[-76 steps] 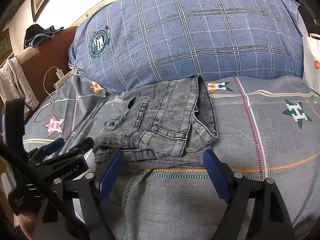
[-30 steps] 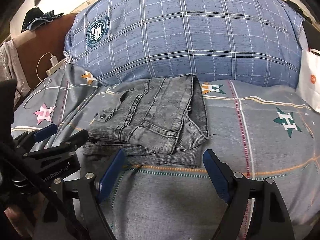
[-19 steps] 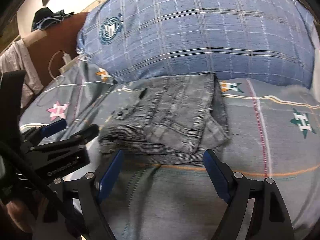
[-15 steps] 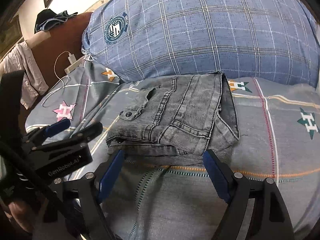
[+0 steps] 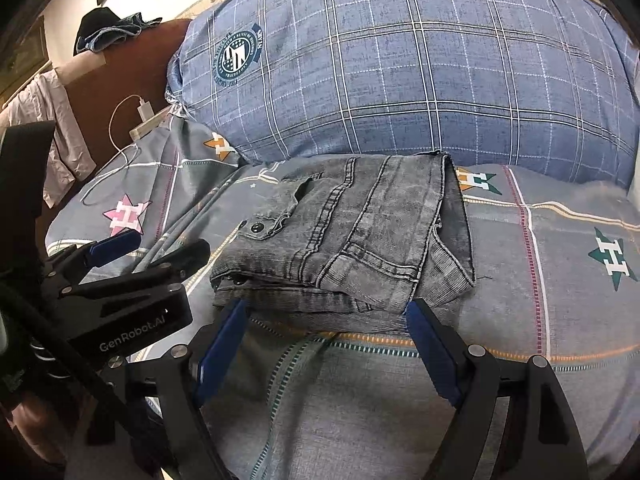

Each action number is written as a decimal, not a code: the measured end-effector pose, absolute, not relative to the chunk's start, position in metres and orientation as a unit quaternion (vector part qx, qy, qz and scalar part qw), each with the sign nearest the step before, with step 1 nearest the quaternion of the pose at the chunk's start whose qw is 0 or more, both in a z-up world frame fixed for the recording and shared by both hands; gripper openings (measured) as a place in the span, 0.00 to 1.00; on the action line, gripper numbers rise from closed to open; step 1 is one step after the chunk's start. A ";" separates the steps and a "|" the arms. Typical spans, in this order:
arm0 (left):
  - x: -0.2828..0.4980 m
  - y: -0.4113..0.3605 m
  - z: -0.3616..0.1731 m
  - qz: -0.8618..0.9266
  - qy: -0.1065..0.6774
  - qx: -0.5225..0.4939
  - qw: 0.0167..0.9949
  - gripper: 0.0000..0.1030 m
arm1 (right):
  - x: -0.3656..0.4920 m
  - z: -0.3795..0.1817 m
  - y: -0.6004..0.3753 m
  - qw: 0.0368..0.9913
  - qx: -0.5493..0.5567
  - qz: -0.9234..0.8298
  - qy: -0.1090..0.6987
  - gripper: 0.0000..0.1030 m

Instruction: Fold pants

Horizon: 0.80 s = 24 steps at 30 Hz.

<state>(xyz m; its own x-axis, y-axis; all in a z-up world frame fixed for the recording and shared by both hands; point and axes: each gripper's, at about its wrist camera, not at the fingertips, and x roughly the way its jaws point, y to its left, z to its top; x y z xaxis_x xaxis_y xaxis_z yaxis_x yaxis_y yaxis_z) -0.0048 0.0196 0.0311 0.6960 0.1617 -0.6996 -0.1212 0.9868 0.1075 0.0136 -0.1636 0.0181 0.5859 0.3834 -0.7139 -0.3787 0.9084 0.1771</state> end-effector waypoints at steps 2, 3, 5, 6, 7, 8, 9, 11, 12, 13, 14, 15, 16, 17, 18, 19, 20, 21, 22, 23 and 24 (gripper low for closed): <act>-0.005 0.018 0.031 0.077 0.383 0.028 0.920 0.81 | 0.013 0.018 -0.163 0.892 -0.002 0.211 0.400 0.80; -0.005 0.018 0.030 0.078 0.383 0.030 0.920 0.81 | 0.013 0.018 -0.163 0.892 -0.004 0.210 0.400 0.80; -0.004 0.017 0.029 0.080 0.384 0.034 0.919 0.81 | 0.014 0.016 -0.162 0.892 -0.004 0.209 0.402 0.80; -0.004 0.017 0.029 0.082 0.385 0.036 0.919 0.81 | 0.014 0.015 -0.162 0.891 -0.004 0.207 0.404 0.80; -0.004 0.017 0.028 0.082 0.385 0.035 0.918 0.81 | 0.016 0.014 -0.162 0.891 -0.004 0.204 0.405 0.80; -0.004 0.017 0.028 0.081 0.386 0.034 0.918 0.81 | 0.016 0.013 -0.163 0.891 -0.004 0.202 0.406 0.80; -0.004 0.017 0.028 0.080 0.385 0.034 0.919 0.81 | 0.016 0.013 -0.163 0.891 -0.003 0.201 0.407 0.80; -0.005 0.017 0.029 0.080 0.383 0.035 0.920 0.81 | 0.017 0.012 -0.165 0.891 -0.001 0.198 0.408 0.80; -0.005 0.017 0.029 0.078 0.382 0.034 0.920 0.81 | 0.016 0.012 -0.165 0.892 0.001 0.196 0.408 0.80; -0.005 0.017 0.029 0.077 0.381 0.034 0.921 0.81 | 0.017 0.012 -0.166 0.892 0.002 0.195 0.408 0.80; -0.006 0.017 0.029 0.076 0.380 0.034 0.921 0.81 | 0.017 0.012 -0.167 0.892 0.003 0.194 0.408 0.80; -0.006 0.016 0.029 0.077 0.379 0.035 0.922 0.81 | 0.017 0.012 -0.167 0.892 0.004 0.194 0.408 0.80; -0.006 0.016 0.029 0.077 0.378 0.036 0.922 0.81 | 0.017 0.012 -0.168 0.892 0.004 0.193 0.408 0.80; -0.007 0.016 0.029 0.076 0.378 0.036 0.922 0.81 | 0.017 0.012 -0.168 0.892 0.004 0.193 0.408 0.80; -0.007 0.016 0.029 0.076 0.378 0.035 0.922 0.81 | 0.017 0.012 -0.168 0.892 0.003 0.193 0.408 0.80; -0.007 0.016 0.029 0.076 0.378 0.035 0.922 0.81 | 0.017 0.012 -0.167 0.892 0.003 0.193 0.408 0.80; -0.006 0.016 0.029 0.076 0.378 0.036 0.922 0.81 | 0.017 0.012 -0.167 0.892 0.002 0.193 0.408 0.80; -0.006 0.015 0.029 0.076 0.378 0.037 0.922 0.81 | 0.017 0.012 -0.167 0.892 0.002 0.194 0.409 0.80; -0.006 0.015 0.029 0.075 0.378 0.037 0.922 0.81 | 0.017 0.012 -0.167 0.892 0.001 0.194 0.409 0.80; -0.006 0.015 0.028 0.075 0.379 0.038 0.922 0.81 | 0.017 0.012 -0.167 0.892 0.001 0.194 0.408 0.80; -0.005 0.014 0.028 0.075 0.379 0.039 0.922 0.81 | 0.017 0.012 -0.167 0.892 0.001 0.193 0.408 0.80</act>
